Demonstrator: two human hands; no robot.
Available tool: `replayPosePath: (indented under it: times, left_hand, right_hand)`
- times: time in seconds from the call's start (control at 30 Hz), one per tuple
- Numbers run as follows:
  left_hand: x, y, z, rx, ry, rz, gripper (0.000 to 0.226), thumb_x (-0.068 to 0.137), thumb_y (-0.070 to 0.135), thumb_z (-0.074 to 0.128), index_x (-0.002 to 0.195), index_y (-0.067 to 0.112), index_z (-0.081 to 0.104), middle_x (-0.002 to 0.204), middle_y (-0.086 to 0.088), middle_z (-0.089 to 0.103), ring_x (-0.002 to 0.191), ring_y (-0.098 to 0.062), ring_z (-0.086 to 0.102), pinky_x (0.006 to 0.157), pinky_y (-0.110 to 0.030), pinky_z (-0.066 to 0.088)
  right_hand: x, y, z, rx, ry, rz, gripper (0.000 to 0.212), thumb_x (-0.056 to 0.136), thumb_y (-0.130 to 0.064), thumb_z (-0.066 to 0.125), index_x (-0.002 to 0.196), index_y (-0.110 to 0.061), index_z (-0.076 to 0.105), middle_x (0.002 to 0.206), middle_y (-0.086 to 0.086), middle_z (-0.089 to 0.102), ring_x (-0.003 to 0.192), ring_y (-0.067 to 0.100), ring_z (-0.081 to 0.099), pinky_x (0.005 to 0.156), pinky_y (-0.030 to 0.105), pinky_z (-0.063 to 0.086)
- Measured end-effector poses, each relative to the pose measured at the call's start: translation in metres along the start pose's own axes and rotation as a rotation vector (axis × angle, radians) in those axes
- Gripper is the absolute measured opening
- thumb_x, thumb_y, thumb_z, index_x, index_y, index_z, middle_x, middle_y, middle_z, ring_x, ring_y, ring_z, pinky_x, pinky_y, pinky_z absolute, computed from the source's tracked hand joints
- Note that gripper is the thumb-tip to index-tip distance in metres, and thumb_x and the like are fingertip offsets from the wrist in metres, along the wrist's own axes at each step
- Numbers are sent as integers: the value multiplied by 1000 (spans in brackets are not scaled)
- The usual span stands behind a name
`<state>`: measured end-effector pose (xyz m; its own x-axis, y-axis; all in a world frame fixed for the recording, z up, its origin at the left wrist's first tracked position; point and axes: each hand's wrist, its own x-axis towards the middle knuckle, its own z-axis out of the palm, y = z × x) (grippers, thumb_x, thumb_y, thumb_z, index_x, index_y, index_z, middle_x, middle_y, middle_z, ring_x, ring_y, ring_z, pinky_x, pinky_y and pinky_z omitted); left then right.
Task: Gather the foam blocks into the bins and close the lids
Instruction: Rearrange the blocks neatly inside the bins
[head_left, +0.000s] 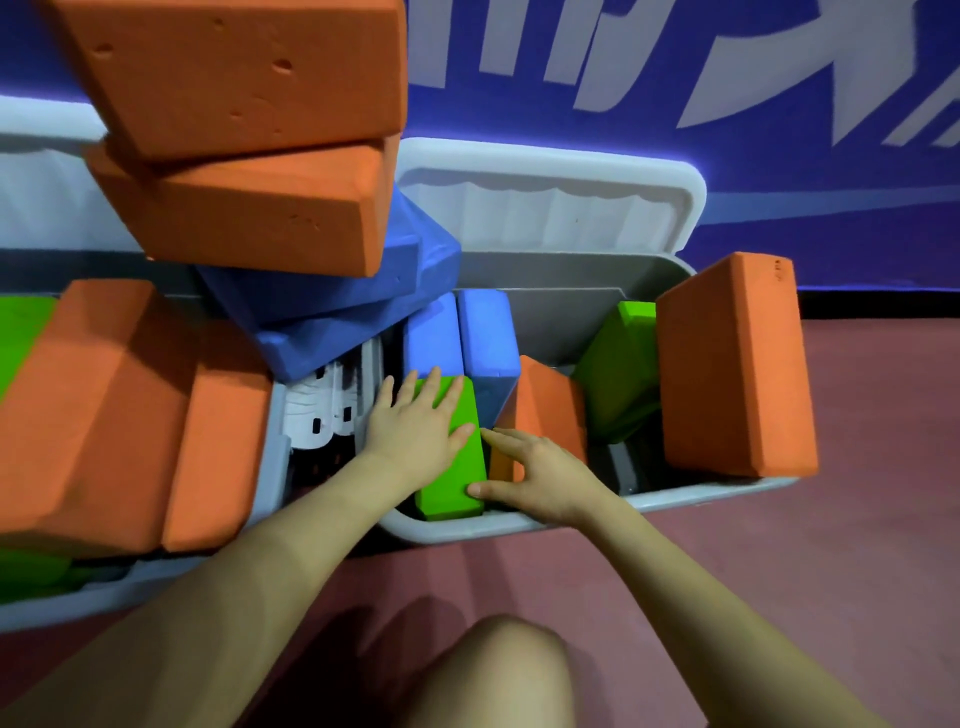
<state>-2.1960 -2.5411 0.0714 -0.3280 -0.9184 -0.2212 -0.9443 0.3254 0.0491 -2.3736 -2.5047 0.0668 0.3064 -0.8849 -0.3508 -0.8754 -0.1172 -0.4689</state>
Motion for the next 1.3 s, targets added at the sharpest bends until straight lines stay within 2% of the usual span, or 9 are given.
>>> replayPosePath:
  times: [0.17, 0.4, 0.6, 0.7, 0.8, 0.9, 1.0, 1.17, 1.3]
  left_hand:
    - [8, -2, -4, -44, 91, -5, 54, 103, 43, 23, 153, 25, 13, 160, -1, 15, 147, -21, 11, 116, -42, 9]
    - [51, 7, 8, -173, 115, -74, 53, 103, 44, 16, 153, 27, 12, 161, 1, 7, 148, -21, 2, 117, -42, 3]
    - [58, 15, 31, -140, 212, -116, 62, 93, 44, 15, 142, 21, 45, 149, -6, 41, 139, -31, 35, 111, -47, 16]
    - [66, 22, 29, -110, 211, -99, 56, 93, 41, 25, 137, 20, 52, 141, -9, 50, 131, -34, 45, 109, -49, 22]
    - [66, 20, 27, -92, 160, -73, 57, 93, 46, 18, 144, 31, 40, 147, -9, 44, 136, -37, 38, 110, -48, 14]
    - [66, 11, 21, -31, 125, -55, 72, 83, 55, -2, 147, 40, 26, 157, -10, 23, 143, -40, 18, 111, -49, -4]
    - [82, 23, 2, -11, 193, -67, 67, 87, 51, 16, 136, 24, 54, 148, -12, 41, 136, -42, 34, 111, -53, 16]
    - [102, 32, 20, -47, 144, -9, 67, 87, 54, -3, 151, 40, 7, 161, 9, 0, 148, -20, 0, 115, -49, -4]
    - [95, 25, 24, -116, 182, -62, 76, 79, 55, -6, 149, 41, 19, 159, 9, 13, 147, -21, 11, 114, -51, -3]
  right_hand:
    - [0, -3, -12, -92, -77, 46, 89, 80, -69, 56, 151, -46, 8, 152, -8, 36, 133, 24, 41, 107, 47, 34]
    - [17, 15, -2, -34, -152, 29, 95, 74, -77, 54, 150, -47, 7, 157, -14, 23, 142, 23, 29, 113, 57, 19]
    - [21, 26, -1, -68, -200, 36, 93, 77, -71, 57, 149, -49, 2, 159, -12, 17, 143, 23, 23, 116, 56, 9]
    - [23, 37, -5, -16, -204, 3, 91, 76, -73, 57, 148, -51, 5, 157, -9, 25, 141, 21, 29, 115, 52, 21]
    - [22, 53, -15, 160, -185, -22, 75, 79, -64, 61, 145, -43, 33, 145, -7, 45, 132, 13, 43, 110, 40, 35]
    - [29, 67, -29, 145, 63, 20, 51, 91, -44, 59, 139, -28, 48, 136, -4, 52, 125, 18, 50, 102, 36, 41]
    - [46, 73, -33, 119, 237, 73, 50, 96, -37, 53, 143, -23, 43, 140, 2, 49, 129, 20, 45, 102, 33, 39]
    - [91, 90, -28, 89, 290, 107, 49, 102, -35, 38, 148, -18, 35, 153, 3, 35, 139, 20, 32, 112, 30, 24]
    - [129, 109, -17, -1, 189, 189, 52, 104, -40, 26, 152, -21, 24, 160, 0, 18, 146, 21, 17, 118, 33, 14]
